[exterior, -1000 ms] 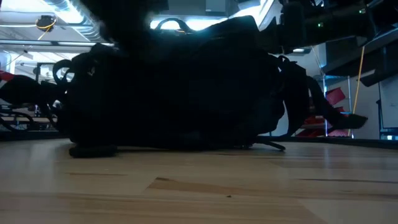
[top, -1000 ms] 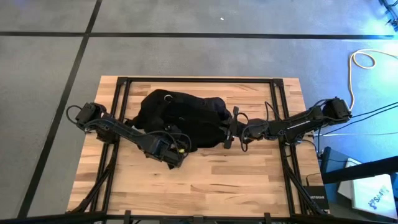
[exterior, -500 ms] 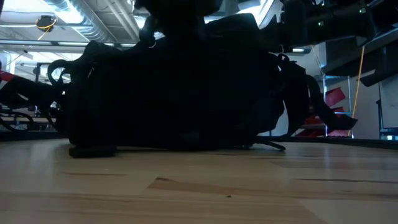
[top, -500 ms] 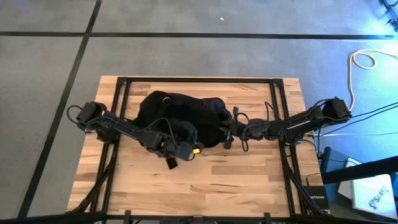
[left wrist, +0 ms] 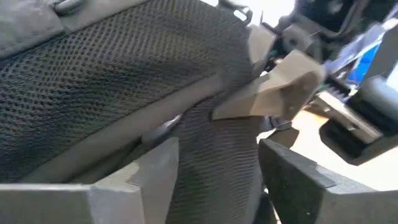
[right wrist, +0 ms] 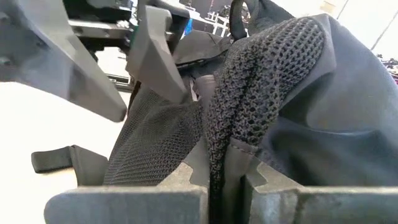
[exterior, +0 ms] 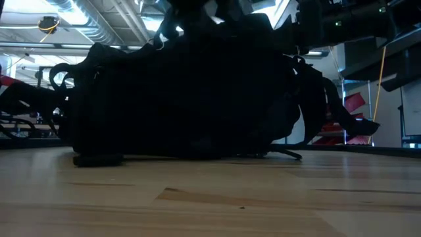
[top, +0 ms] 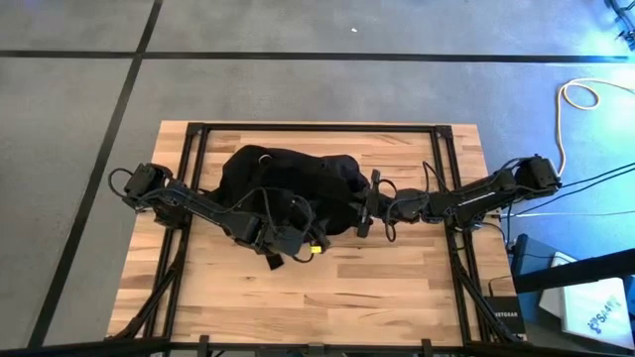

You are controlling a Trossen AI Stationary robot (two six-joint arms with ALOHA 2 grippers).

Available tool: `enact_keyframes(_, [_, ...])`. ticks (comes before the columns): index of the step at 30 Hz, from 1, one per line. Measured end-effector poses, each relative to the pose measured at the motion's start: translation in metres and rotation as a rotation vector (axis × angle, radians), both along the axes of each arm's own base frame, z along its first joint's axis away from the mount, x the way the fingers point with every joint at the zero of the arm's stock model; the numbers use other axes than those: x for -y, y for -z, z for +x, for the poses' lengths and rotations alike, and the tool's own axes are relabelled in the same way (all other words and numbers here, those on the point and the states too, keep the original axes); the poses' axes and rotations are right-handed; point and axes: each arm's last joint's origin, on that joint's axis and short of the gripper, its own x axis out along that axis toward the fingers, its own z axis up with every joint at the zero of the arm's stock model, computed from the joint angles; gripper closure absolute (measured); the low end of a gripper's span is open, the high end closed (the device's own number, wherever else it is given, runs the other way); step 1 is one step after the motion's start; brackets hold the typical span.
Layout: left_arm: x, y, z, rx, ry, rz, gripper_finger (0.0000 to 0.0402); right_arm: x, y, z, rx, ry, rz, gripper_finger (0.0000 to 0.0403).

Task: Unpack backpack
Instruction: Close the black backpack

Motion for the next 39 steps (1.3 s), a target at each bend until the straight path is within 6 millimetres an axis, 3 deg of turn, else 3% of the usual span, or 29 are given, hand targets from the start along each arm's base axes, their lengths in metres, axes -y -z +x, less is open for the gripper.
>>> enact_keyframes(4, [-0.004, 0.001, 0.001, -0.002, -0.013, 0.000, 0.0185, 0.000, 0.000, 0.000, 0.000, 0.001, 0.001, 0.0398])
enact_keyframes(10, [-0.008, 0.002, 0.001, -0.031, -0.040, 0.031, 0.0210, 0.000, 0.000, 0.000, 0.001, 0.004, 0.001, 0.0398])
enact_keyframes(17, [0.002, 0.005, -0.005, -0.070, -0.050, 0.065, 0.0223, 0.000, 0.000, 0.000, 0.000, 0.004, 0.002, 0.0398])
enact_keyframes(25, [-0.010, 0.012, -0.007, -0.066, -0.159, 0.035, 0.0223, 0.000, 0.000, 0.000, 0.002, 0.004, 0.002, 0.0398])
enact_keyframes(39, [-0.010, -0.001, 0.001, -0.057, -0.061, 0.098, 0.0223, 0.000, 0.000, 0.000, 0.004, 0.004, 0.003, 0.0398])
